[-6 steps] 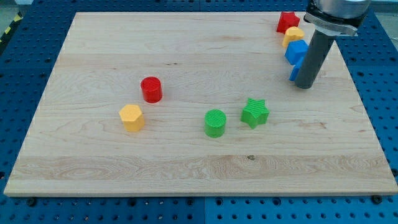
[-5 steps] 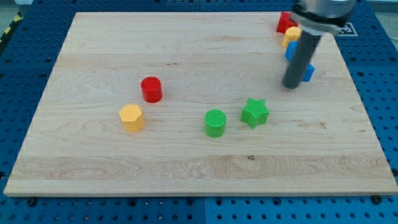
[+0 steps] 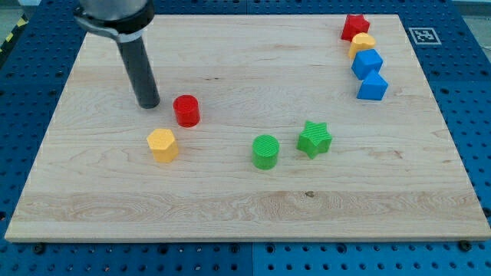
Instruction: Push red circle closer to the blue triangle
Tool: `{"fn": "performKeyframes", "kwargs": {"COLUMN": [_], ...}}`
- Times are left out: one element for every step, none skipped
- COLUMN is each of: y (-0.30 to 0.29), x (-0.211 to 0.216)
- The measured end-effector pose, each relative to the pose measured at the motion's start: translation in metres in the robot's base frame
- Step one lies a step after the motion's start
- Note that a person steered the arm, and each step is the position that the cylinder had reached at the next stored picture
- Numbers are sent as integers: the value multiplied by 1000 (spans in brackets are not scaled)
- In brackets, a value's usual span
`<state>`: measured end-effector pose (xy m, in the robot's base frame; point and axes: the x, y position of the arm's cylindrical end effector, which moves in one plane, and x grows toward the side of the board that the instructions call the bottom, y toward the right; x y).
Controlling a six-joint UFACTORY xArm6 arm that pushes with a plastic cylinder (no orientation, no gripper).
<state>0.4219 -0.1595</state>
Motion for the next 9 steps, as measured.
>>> {"fn": "performKeyframes", "kwargs": {"y": [0, 12, 43, 80, 120, 129, 150, 182, 212], "x": [11, 11, 11, 11, 12, 31, 45, 45, 52]}}
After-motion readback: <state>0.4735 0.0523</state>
